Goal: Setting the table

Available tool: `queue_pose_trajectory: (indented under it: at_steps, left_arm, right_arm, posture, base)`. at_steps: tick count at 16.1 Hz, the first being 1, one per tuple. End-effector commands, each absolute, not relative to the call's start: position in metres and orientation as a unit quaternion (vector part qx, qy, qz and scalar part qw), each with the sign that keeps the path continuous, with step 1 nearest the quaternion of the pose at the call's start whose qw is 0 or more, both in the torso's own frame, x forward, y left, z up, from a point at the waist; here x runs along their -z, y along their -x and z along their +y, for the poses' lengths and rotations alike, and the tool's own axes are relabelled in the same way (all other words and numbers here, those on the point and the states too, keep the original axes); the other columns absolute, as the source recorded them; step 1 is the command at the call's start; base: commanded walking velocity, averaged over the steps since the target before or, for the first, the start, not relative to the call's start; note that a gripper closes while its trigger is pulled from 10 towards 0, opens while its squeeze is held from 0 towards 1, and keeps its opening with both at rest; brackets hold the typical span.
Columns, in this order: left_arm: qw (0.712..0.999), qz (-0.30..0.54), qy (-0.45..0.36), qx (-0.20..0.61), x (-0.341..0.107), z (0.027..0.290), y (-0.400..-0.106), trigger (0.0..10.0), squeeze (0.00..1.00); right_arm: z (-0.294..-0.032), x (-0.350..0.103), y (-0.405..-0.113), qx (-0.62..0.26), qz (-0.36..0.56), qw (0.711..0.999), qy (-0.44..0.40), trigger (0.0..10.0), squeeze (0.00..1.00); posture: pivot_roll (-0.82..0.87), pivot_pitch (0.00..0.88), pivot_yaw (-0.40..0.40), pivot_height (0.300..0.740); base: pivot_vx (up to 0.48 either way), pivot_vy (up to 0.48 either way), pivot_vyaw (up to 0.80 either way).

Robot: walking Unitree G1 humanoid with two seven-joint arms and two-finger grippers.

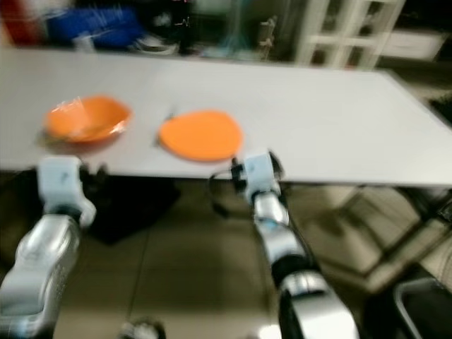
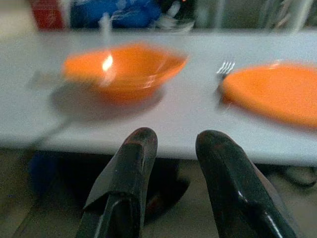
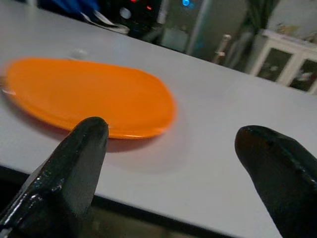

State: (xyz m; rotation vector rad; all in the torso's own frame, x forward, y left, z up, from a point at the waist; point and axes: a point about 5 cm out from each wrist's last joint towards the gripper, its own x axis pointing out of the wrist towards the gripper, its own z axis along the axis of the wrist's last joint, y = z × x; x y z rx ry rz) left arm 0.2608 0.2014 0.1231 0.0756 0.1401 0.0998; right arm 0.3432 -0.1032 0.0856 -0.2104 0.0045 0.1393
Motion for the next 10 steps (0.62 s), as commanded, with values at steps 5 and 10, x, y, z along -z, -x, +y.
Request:
queue_pose_trajectory:
  at_steps: [5,10]
  left_arm:
    - [0.997,0.062,-0.022,-0.045,-0.129,0.194,-0.268,10.0,0.00]
    - [0.996,0.064,-0.027,-0.051,-0.116,0.192,-0.258,10.0,0.00]
  right_arm:
    - [-0.106,-0.089,-0.346,-0.070,0.009,0.994,0.085,10.0,0.00]
    - [-0.121,-0.079,-0.338,-0.098,0.044,0.993,-0.048,10.0,0.00]
  posture:
    - [0.00,0.044,-0.015,0.740]
    - [-0.02,0.050,-0.010,0.740]
  base:
    - [0.000,0.000,0.00]
    - [0.000,0.000,0.00]
